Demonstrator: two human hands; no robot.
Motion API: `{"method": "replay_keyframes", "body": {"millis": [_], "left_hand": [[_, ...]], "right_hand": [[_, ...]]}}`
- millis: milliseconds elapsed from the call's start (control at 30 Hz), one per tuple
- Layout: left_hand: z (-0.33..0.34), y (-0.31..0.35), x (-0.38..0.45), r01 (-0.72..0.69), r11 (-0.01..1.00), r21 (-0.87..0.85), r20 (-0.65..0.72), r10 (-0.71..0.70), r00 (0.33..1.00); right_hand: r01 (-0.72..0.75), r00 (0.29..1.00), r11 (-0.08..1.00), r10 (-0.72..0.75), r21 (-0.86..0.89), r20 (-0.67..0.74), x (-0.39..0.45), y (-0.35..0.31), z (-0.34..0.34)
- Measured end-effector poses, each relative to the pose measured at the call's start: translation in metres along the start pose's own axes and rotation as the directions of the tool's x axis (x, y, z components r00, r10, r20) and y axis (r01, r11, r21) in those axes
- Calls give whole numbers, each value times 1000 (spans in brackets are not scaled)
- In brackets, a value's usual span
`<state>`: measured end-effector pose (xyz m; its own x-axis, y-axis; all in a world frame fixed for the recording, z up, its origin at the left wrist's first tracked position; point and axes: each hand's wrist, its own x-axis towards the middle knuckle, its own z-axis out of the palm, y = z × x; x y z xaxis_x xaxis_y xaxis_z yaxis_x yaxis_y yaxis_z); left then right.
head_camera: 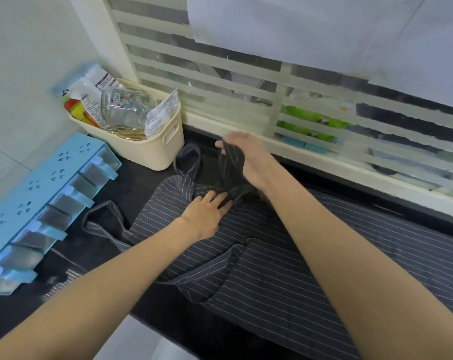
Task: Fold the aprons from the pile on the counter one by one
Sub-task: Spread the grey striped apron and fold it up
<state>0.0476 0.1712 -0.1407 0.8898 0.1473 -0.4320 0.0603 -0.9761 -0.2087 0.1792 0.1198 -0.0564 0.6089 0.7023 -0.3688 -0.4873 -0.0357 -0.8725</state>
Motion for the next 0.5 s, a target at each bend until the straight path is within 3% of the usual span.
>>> {"method": "replay_keyframes", "body": {"millis": [100, 133, 167, 200, 233, 267, 300, 333, 367, 400, 433, 500], "left_hand": [[-4, 5, -3, -37, 995, 88, -42, 41, 998], [-6, 2, -4, -54, 997, -51, -3, 54, 999], [-10, -3, -4, -43, 947, -319, 40, 59, 997], [-18, -8, -4, 16, 779, -627, 75, 40, 996], [-29, -16, -3, 84, 501, -861, 84, -22, 996], [-39, -26, -3, 122, 189, -974, 100, -122, 987], [-48, -35, -3, 110, -79, -991, 125, -227, 966], [-54, -47, -3, 67, -243, -968, 139, -296, 945], [-60, -59, -5, 26, -298, -954, 123, -309, 943], [-62, -69, -8, 23, -206, -978, 86, -300, 950], [-64, -76, -11, 36, -31, -999, 43, -289, 956], [-63, -85, -16, 69, 320, -945, -38, -315, 948]], "right_hand": [[111, 990, 992, -116, 58, 84, -14, -44, 8], [129, 979, 991, -120, -41, 162, -20, -55, 9], [141, 960, 973, -88, -185, 265, -28, -63, 7], [142, 930, 936, -15, -322, 367, -35, -66, 3], [129, 887, 900, 82, -416, 454, -43, -66, -2], [95, 838, 877, 184, -470, 513, -49, -61, -9], [48, 792, 865, 271, -499, 547, -56, -54, -16], [-8, 756, 853, 346, -521, 556, -60, -45, -23], [-62, 730, 835, 412, -547, 545, -65, -36, -29], [-103, 716, 811, 463, -577, 522, -70, -25, -33], [-121, 721, 790, 486, -601, 494, -71, -13, -37], [-19, 808, 754, 398, -656, 434, -72, 11, -43]]}}
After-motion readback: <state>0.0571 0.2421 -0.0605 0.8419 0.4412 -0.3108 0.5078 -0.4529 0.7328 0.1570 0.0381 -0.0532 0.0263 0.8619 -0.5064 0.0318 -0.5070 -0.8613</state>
